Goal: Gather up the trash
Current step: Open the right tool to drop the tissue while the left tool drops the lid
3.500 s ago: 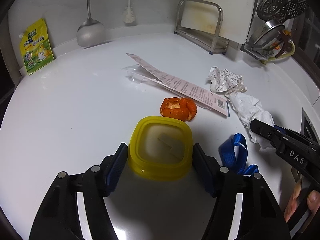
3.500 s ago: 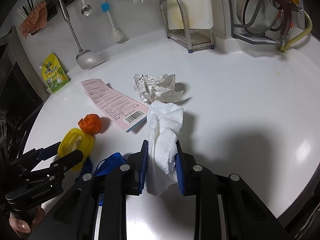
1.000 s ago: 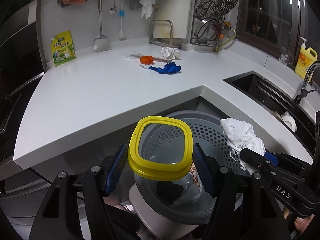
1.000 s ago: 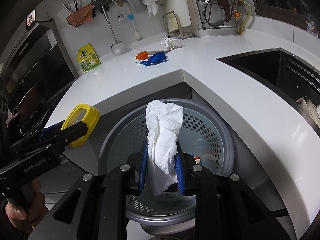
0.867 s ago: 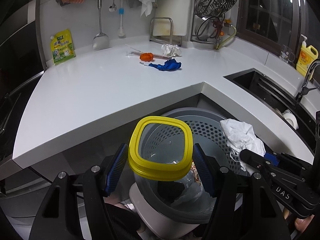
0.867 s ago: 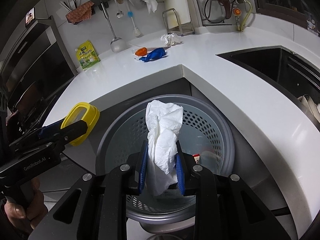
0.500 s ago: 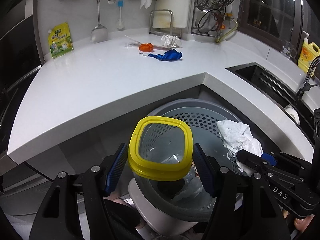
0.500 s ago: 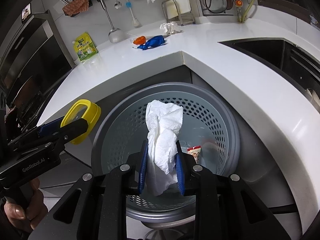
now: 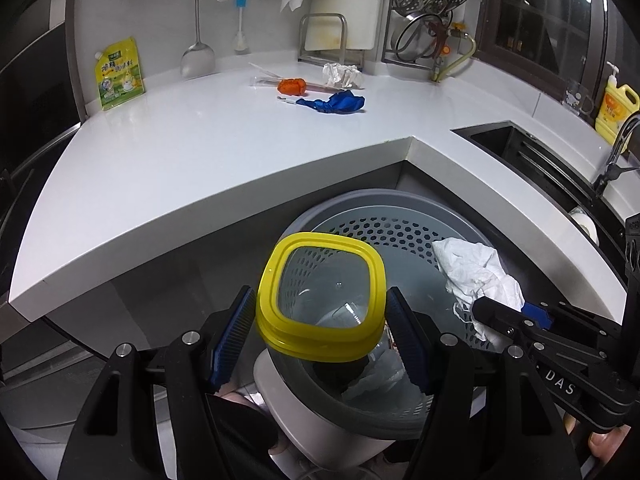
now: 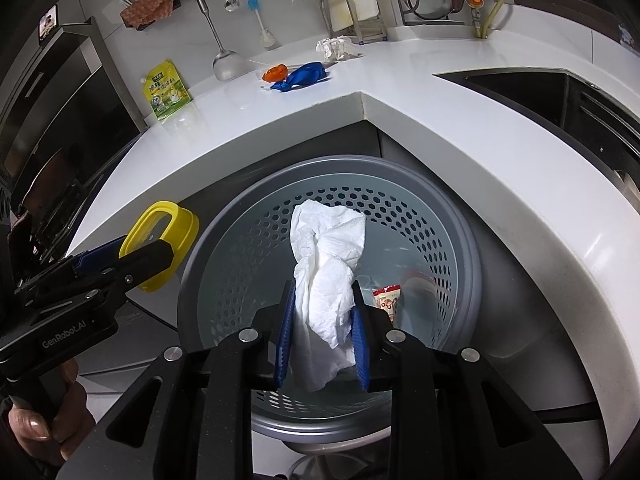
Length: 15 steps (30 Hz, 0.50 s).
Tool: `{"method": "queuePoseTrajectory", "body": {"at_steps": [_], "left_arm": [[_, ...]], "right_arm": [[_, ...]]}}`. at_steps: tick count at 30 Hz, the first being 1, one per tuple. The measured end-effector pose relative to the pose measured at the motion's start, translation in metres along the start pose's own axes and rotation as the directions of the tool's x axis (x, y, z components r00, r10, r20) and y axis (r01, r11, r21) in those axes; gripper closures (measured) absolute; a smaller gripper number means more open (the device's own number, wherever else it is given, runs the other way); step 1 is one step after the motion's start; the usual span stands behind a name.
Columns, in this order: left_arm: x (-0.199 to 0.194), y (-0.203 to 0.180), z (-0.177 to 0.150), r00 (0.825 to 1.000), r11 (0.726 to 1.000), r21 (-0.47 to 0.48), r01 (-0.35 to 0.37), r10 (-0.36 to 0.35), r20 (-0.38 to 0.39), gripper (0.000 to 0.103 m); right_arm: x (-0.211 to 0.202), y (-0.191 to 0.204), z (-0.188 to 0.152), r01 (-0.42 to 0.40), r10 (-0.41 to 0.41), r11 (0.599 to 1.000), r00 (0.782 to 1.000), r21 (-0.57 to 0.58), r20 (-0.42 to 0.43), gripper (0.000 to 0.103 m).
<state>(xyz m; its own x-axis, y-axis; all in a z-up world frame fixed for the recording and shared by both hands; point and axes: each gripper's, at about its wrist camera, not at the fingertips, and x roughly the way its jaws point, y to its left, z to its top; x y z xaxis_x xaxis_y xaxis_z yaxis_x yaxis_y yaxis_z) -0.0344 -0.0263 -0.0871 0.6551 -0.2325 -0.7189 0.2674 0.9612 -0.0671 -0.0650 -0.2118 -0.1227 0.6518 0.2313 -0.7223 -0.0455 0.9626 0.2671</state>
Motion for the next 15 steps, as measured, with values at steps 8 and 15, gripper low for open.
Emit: {"method": "queuePoseTrajectory", "body": {"at_steps": [8,15], "left_arm": [[0.0026,0.0053,-0.0010,1.000,1.000,-0.029,0.000,0.000,-0.012,0.027],[0.0019,0.0074,-0.0021,1.000,0.999,-0.033,-0.005,0.004,-0.011,0.026]], "right_arm": [[-0.0035,-0.0060,0.0007,-0.002,0.002,1.000,1.000,0.024,0.019,0.047],[-0.0026,-0.0076,-0.0007,-0.005,0.004,0.999,1.000,0.032,0.018,0.047]]}}
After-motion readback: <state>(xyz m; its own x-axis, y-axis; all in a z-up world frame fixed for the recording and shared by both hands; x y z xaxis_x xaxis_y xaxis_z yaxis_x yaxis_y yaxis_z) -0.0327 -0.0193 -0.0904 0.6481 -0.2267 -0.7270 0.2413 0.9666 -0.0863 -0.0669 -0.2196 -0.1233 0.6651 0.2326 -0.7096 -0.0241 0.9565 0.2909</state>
